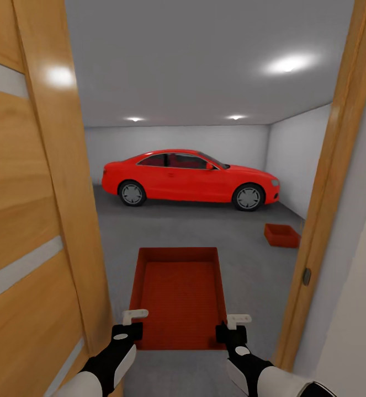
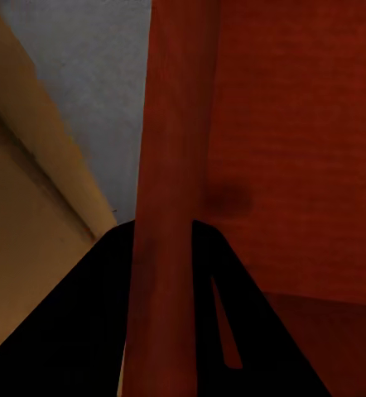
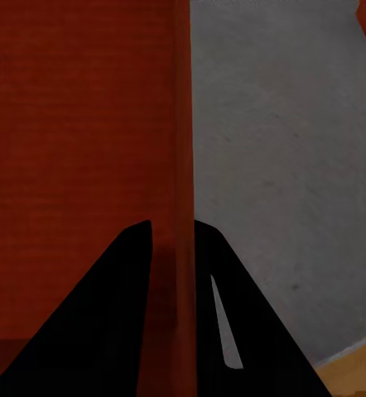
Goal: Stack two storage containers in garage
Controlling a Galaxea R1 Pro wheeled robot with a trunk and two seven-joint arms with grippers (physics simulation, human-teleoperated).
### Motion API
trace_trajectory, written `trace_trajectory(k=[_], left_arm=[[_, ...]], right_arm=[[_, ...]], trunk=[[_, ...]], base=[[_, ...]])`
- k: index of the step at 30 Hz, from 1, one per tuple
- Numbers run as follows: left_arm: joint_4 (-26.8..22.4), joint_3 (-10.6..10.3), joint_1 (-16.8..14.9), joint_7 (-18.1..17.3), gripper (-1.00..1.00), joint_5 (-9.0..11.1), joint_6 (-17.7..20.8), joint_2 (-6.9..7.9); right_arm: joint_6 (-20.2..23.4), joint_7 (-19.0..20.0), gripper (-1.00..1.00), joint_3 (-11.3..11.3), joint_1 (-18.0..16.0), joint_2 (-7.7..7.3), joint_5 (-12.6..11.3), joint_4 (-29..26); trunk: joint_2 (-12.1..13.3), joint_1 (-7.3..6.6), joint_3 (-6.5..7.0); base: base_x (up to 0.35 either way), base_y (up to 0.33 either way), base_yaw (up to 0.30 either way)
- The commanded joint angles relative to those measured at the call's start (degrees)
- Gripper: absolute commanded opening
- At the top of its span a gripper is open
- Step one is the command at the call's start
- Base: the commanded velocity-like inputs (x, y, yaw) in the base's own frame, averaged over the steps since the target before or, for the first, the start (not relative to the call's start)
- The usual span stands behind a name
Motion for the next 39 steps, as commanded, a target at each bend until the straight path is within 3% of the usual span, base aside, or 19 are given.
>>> trace_trajectory(k=[1, 9, 21, 39], left_arm=[[-0.24, -0.48, -0.06, 0.55, -1.0, 0.65, 0.33, 0.13], [-0.27, -0.48, -0.06, 0.55, -1.0, 0.65, 0.28, 0.1], [-0.28, -0.48, -0.06, 0.55, -1.0, 0.65, 0.28, 0.05], [-0.23, -0.49, -0.06, 0.63, -1.0, 0.65, 0.36, 0.09]], right_arm=[[0.04, 0.03, -1.0, -0.81, -0.03, -0.25, 0.1, -0.06], [0.05, 0.03, -1.0, -0.81, -0.04, -0.21, 0.1, -0.06], [0.02, 0.03, -1.0, -0.81, -0.03, -0.2, 0.1, -0.06], [0.1, 0.03, -1.0, -0.81, -0.03, -0.24, 0.1, -0.06]], trunk=[[-0.07, 0.04, -0.09], [-0.07, 0.04, -0.07], [-0.07, 0.04, 0.18], [-0.07, 0.04, 0.21]], base=[[0.313, 0.0, 0.0], [0.268, 0.0, -0.047], [0.017, 0.0, -0.208], [0.045, 0.0, -0.016]])
